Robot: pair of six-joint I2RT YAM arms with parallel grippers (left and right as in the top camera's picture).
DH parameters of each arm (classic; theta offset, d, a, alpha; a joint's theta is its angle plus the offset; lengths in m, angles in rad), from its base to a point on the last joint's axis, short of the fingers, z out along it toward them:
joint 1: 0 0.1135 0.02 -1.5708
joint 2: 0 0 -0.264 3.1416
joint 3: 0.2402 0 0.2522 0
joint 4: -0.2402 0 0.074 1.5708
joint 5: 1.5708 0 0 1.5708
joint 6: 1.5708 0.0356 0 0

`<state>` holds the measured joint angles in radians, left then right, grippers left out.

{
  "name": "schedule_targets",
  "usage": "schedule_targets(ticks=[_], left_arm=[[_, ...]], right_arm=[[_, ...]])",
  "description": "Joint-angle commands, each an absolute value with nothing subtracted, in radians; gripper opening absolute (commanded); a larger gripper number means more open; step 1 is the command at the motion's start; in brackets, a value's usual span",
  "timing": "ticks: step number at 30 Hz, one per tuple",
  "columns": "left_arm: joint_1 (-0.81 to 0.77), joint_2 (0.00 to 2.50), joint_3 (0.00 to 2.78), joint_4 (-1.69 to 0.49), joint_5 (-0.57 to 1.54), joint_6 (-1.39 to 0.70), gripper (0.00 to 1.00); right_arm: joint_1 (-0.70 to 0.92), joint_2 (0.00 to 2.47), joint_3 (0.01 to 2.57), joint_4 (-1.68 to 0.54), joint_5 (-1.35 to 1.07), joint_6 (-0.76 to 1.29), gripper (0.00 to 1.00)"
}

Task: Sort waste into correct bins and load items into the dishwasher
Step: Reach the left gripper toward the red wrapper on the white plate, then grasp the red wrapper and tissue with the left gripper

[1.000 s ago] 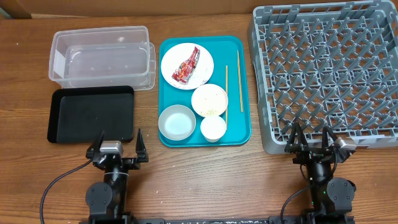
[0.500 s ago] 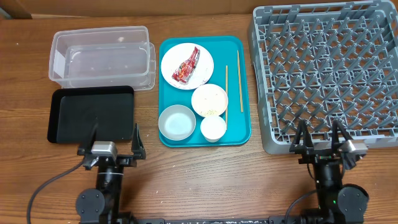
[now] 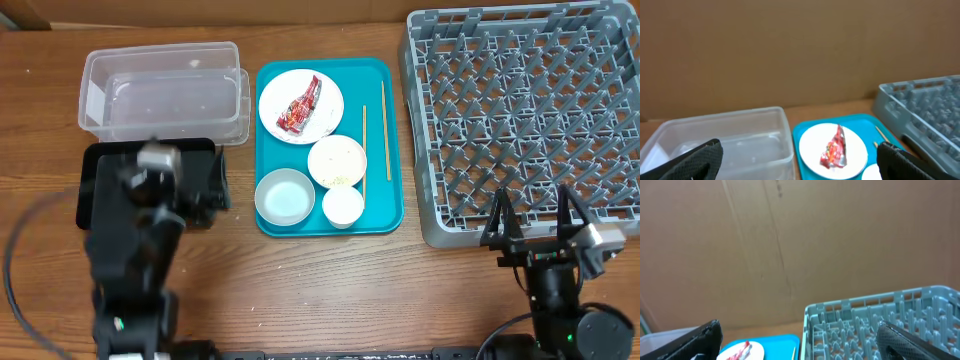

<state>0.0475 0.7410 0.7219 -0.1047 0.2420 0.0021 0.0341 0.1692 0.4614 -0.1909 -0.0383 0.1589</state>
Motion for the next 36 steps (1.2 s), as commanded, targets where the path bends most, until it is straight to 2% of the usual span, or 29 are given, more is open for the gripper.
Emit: schedule_targets(ticks=[1, 10, 21, 27, 36], left_arm=[[0.045, 0.905, 0.931, -0.176, 0.345, 0.052, 1.0], [-0.058, 1.38, 1.536, -0.575, 0.348, 0.176, 1.0], [-0.198, 1.98, 2.267, -1.127, 0.301, 0.219, 1.0], [-0.218, 2.097, 2.305, -1.134, 0.305, 0.338, 1.0], [-0.219, 2.143, 2.305, -0.999, 0.443, 0.337, 1.0]], right_arm=[[0.032, 0.274, 0.576, -0.232, -0.054, 0.148, 1.0], [0.032, 0.645, 0.932, -0.488, -0.183, 0.149, 1.0], [0.032, 1.1, 1.328, -0.883, -0.302, 0.149, 1.0], [0.032, 1.187, 1.331, -0.887, -0.324, 0.16, 1.0], [0.032, 1.202, 1.331, -0.894, -0.376, 0.16, 1.0]])
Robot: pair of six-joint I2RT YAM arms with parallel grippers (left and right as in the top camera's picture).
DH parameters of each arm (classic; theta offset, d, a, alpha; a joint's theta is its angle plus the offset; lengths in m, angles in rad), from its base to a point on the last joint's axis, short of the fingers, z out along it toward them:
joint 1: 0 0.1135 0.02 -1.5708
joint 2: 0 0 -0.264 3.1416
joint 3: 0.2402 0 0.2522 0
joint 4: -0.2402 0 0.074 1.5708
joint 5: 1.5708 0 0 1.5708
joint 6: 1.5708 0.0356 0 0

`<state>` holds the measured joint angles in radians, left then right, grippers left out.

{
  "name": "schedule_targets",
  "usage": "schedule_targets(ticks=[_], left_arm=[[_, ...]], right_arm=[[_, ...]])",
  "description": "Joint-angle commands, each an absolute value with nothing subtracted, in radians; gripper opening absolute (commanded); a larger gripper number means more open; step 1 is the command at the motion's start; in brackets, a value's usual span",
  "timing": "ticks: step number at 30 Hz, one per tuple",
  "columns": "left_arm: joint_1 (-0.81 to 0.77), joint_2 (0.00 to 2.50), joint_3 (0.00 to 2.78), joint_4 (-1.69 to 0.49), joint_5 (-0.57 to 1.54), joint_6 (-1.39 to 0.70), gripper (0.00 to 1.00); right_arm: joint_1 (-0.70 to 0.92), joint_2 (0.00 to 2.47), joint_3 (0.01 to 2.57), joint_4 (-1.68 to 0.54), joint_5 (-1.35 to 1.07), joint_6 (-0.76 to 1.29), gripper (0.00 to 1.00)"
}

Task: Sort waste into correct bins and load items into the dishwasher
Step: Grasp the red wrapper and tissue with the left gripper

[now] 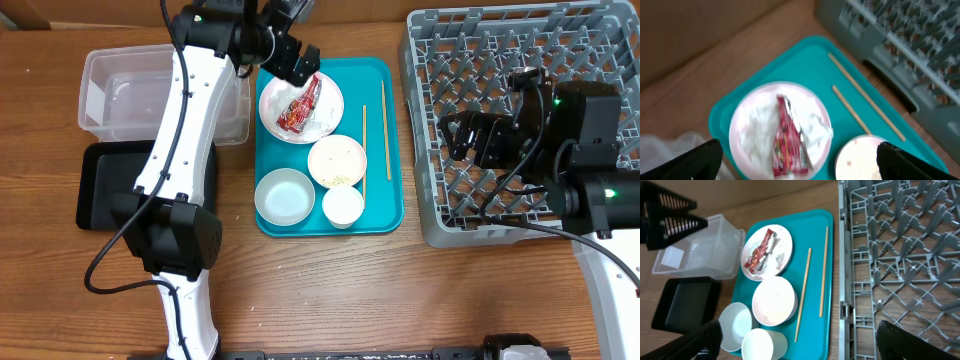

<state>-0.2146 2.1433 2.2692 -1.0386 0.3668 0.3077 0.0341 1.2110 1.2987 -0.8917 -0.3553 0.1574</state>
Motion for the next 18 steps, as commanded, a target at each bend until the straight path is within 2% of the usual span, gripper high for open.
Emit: schedule_targets(ticks=[1, 8, 18], left_arm=[[-0.221, 2.146, 2.305, -0.969, 0.44, 0.337, 1.0], [-0.257, 2.22, 2.305, -0.902, 0.215, 0.337, 1.0], [-0.28, 2.42, 2.305, -0.916, 0.155, 0.288, 1.0]], right_arm=[[0.032, 1.202, 1.331, -0.898, -0.376, 0.159, 1.0], [0.032, 1.202, 1.33, -0.908, -0.376, 0.159, 1.0], [0.032, 1.203, 1.33, -0.926, -0.375, 0.159, 1.0]])
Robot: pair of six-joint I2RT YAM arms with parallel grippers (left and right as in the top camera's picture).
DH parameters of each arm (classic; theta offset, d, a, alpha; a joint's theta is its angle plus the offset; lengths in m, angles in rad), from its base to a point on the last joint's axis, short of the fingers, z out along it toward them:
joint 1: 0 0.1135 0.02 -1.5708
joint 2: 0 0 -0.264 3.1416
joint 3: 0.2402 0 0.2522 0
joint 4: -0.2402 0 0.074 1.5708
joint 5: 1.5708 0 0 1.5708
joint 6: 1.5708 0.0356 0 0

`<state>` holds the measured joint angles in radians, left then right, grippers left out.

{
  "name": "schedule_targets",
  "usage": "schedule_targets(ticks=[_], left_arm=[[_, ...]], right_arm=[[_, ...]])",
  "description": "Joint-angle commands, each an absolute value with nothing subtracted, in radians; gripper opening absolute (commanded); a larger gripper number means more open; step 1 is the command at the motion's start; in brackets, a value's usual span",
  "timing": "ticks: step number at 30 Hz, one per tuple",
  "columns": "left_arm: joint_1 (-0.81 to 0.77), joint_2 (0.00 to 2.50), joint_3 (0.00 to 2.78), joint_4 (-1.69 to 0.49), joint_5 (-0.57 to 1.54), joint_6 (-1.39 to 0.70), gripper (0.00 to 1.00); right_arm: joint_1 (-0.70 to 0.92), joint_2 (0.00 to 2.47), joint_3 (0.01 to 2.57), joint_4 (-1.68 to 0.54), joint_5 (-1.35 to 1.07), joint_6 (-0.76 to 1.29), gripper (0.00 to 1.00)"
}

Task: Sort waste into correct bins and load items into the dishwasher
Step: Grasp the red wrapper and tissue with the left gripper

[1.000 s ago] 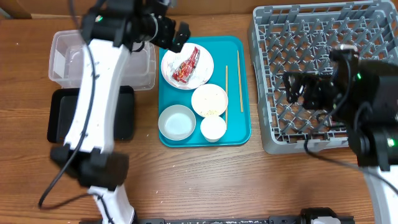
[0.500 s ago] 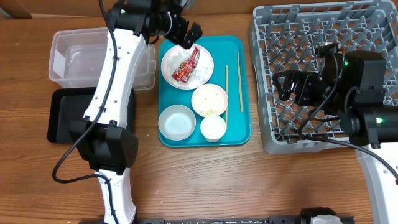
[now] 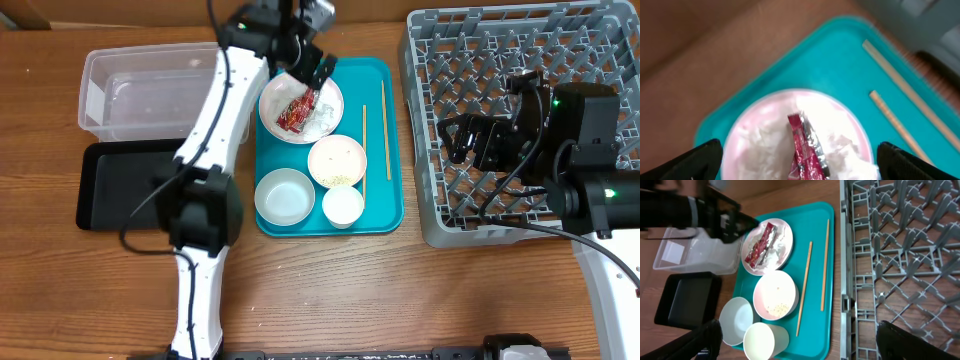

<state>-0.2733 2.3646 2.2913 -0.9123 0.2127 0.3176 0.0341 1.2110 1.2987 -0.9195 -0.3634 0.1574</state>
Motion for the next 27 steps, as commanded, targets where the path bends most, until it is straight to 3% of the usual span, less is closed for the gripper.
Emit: schedule_targets(ticks=[1, 23, 25, 27], left_arm=[[-0.28, 2.434, 2.305, -0.916, 0.146, 0.276, 1.0], [-0.29, 2.593, 2.299, -1.019, 0.146, 0.254, 1.0], [-0.291, 2.599, 2.299, -1.02, 0.146, 0.254, 0.86], [-0.291, 2.603, 2.299, -1.021, 0.147, 0.254, 0.53]], right_arm=[[0.032, 1.203, 1.33, -0.93, -0.374, 0.159, 1.0], [0.032, 1.262, 1.33, -0.938, -0.353, 0.159, 1.0], [0.032, 1.265, 1.33, -0.938, -0.353, 0.159, 1.0], [0.032, 1.265, 1.33, -0.938, -0.353, 0.159, 1.0]])
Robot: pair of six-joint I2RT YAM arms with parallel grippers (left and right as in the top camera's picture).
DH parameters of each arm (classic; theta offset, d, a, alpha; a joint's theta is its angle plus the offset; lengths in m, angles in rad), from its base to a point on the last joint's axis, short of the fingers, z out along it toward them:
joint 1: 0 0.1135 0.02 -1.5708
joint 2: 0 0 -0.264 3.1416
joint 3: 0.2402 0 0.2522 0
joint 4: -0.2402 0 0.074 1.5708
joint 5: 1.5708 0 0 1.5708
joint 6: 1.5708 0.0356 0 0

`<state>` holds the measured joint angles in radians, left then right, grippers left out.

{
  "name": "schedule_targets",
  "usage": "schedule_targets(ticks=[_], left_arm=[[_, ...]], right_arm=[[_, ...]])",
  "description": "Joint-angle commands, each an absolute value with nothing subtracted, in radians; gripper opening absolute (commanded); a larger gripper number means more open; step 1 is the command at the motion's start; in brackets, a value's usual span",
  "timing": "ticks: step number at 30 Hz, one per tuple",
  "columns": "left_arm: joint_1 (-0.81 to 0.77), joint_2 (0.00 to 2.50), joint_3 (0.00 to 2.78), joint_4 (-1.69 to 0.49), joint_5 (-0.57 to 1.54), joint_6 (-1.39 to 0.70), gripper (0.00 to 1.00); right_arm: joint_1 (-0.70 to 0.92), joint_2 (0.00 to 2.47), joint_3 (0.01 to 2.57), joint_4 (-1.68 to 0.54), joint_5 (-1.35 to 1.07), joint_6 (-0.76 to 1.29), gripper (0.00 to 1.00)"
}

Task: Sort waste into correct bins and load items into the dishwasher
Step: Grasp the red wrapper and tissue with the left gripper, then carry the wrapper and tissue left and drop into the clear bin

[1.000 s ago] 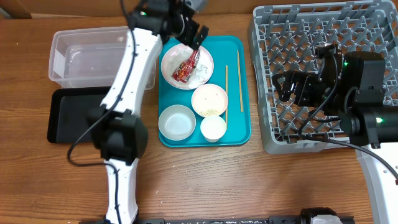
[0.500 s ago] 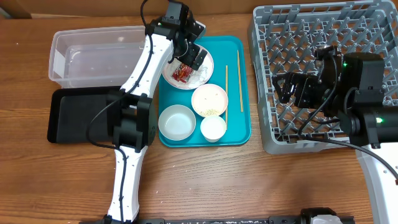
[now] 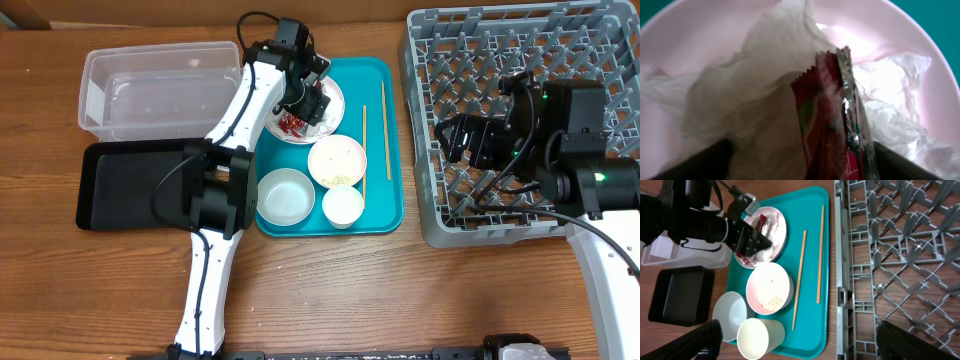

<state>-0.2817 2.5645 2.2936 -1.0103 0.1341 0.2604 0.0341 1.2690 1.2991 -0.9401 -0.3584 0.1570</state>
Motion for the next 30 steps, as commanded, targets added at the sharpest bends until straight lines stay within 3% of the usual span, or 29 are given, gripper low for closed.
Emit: schedule_targets(ticks=[1, 2, 9, 15, 20, 26, 30], left_arm=[[-0.29, 2.603, 2.299, -1.022, 0.148, 0.254, 0.22], [-0.29, 2.603, 2.299, -1.024, 0.149, 0.254, 0.04], [-0.29, 2.556, 2.362, -1.063, 0.148, 0.194, 0.04], [-0.266, 2.471, 2.577, -1.173, 0.146, 0.116, 0.04], [-0.204, 2.402, 2.69, -1.28, 0.094, 0.017, 0.04], [-0.08, 2.405, 2.68, -1.397, -0.091, -0.166, 0.04], [-0.003, 2.428, 2.642, -1.395, -0.108, -0.298, 0.04]], right_arm=[[0.032, 1.265, 1.33, -0.938, -0.353, 0.159, 1.0], [0.032, 1.265, 1.33, -0.938, -0.353, 0.159, 1.0], [0.032, 1.265, 1.33, -0.937, -0.353, 0.159, 1.0], [0.032, 1.265, 1.33, -0.938, -0.353, 0.159, 1.0], [0.032, 1.265, 1.33, -0.938, -0.353, 0.159, 1.0], [0.032, 1.265, 1.33, -0.937, -0.353, 0.159, 1.0], [0.032, 1.265, 1.33, -0.937, -0.353, 0.16, 1.0]])
